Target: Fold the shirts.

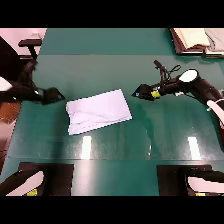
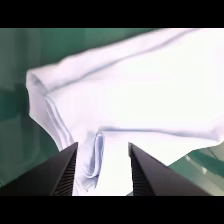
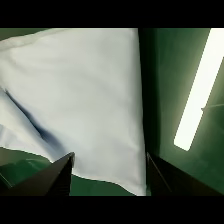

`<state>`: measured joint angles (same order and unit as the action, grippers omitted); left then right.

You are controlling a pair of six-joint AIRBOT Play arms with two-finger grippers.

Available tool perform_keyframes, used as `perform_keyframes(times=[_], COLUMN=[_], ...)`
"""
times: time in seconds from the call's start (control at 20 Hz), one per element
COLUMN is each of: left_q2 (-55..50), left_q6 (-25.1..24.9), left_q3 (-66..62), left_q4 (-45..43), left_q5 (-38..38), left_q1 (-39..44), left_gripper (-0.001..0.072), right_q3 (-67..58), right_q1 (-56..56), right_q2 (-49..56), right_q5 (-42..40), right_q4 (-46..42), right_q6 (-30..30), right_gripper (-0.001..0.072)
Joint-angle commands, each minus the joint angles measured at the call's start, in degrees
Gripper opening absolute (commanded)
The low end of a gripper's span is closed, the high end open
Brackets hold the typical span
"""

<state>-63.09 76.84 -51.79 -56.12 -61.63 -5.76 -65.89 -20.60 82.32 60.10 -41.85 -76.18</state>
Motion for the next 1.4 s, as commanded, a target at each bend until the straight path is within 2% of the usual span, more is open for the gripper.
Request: perform_keyframes(times=[0.0, 0.15, 0.3, 0.35, 0.4, 0.45, 0.65, 0.85, 0.9, 0.95, 1.0, 1.05, 1.2, 1.25, 1.3, 1.35], left_q2=[-4.2, -7.9, -9.1, -9.1, -9.1, -9.1, -5.2, 2.1, 3.2, 4.1, 4.7, 5.2, 5.3, 5.3, 5.3, 5.3], left_q6=[-2.9, -3.3, -3.2, -3.2, -3.2, -3.5, -3.4, -3.4, -2.8, -1.7, -0.7, 0.7, 0.9, 0.8, 0.7, 0.7], left_q3=[5.6, 5.6, 5.4, 5.0, 4.2, 2.8, -1.6, -0.2, 0.1, 0.2, 0.1, 0.0, -2.5, -3.2, -3.7, -3.7], left_q4=[2.6, 2.3, 2.7, 2.8, 2.8, 2.7, -1.9, -9.6, -9.7, -9.7, -9.6, -9.4, -5.9, -3.2, -0.6, 2.0], left_q5=[4.0, 6.2, 6.0, 6.1, 5.3, 3.5, -6.5, -22.0, -23.4, -23.0, -21.1, -18.0, -9.4, -7.1, -4.8, -3.1], left_q1=[3.8, 8.5, 9.1, 9.1, 9.1, 9.1, 9.1, 9.1, 9.1, 9.1, 9.1, 9.1, 9.1, 9.1, 9.1, 9.1], left_gripper=[0.0395, 0.0395, 0.0395, 0.0331, 0.0162, 0.0027, 0.0020, 0.0023, 0.0026, 0.0235, 0.0591, 0.0607, 0.0610, 0.0610, 0.0608, 0.0452], right_q3=[0.2, 0.2, 0.2, 0.2, 0.2, 0.2, 0.1, 0.1, 0.2, 0.2, 0.2, 0.2, 0.1, 0.1, 0.1, 0.1], right_q1=[0.1, 0.1, 0.1, 0.1, 0.1, 0.1, 0.5, 1.4, 1.4, 1.4, 1.5, 1.5, 3.0, 3.6, 3.5, 3.4], right_q2=[-0.9, -0.9, -0.9, -0.9, -0.9, -0.9, -1.1, -1.1, -1.0, -1.0, -1.0, -1.0, 0.4, 1.9, 3.7, 5.9], right_q5=[-1.0, 0.6, 2.1, 2.0, 2.0, 2.0, 3.0, 4.6, 4.4, 4.1, 3.8, 3.5, 2.1, 3.0, 3.6, 3.9], right_q4=[0.2, 0.3, 0.2, 0.2, 0.2, 0.2, 0.1, -0.3, -0.3, -0.3, -0.4, -0.4, -0.3, -0.3, -0.3, 0.0], right_q6=[0.0, 0.0, 0.0, 0.0, 0.0, 0.0, 0.0, 0.0, 0.0, 0.0, 0.2, 0.3, 0.4, 0.6, 0.6, 0.6], right_gripper=[0.0540, 0.0541, 0.0541, 0.0541, 0.0541, 0.0540, 0.0521, 0.0521, 0.0522, 0.0527, 0.0534, 0.0534, 0.0542, 0.0671, 0.0702, 0.0700])
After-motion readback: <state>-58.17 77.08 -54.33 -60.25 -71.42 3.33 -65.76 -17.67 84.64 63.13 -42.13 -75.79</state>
